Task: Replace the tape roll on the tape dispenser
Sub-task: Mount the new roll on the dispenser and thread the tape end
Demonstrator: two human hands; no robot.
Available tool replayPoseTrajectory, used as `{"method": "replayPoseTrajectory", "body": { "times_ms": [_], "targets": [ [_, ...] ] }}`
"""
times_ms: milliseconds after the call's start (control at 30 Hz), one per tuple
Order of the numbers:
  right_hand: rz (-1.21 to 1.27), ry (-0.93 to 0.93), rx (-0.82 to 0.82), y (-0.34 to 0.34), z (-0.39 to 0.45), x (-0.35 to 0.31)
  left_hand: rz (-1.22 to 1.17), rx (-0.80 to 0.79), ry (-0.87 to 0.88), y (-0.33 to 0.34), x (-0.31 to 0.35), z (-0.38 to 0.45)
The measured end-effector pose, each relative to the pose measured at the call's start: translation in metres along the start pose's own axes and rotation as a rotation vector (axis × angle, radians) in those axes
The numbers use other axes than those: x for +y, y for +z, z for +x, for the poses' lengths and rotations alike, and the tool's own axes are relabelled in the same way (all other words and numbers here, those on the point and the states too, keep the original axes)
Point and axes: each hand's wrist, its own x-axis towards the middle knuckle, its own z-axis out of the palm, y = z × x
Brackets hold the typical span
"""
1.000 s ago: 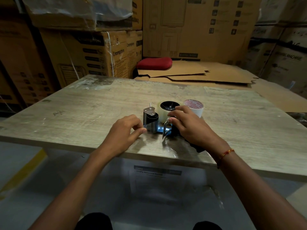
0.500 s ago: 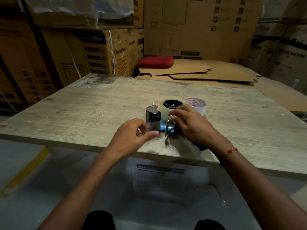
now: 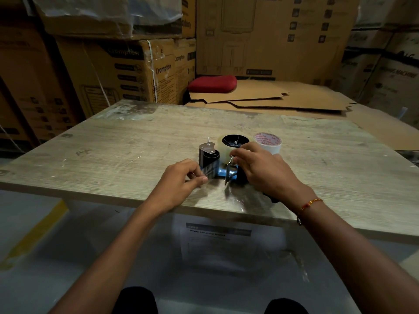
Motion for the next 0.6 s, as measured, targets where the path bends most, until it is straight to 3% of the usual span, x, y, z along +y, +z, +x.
{"method": "replayPoseTrajectory", "body": {
  "times_ms": [267,600],
  "targets": [
    [-0.01,0.026,-0.006,-0.001,0.0,0.0,-0.066,-0.056,-0.004,-0.003,0.0,0.001],
    [0.006,0.032,-0.017,-0.003,0.0,0.002,-0.067,-0.011,-0.028,-0.019,-0.005,-0.006]
  ]
}}
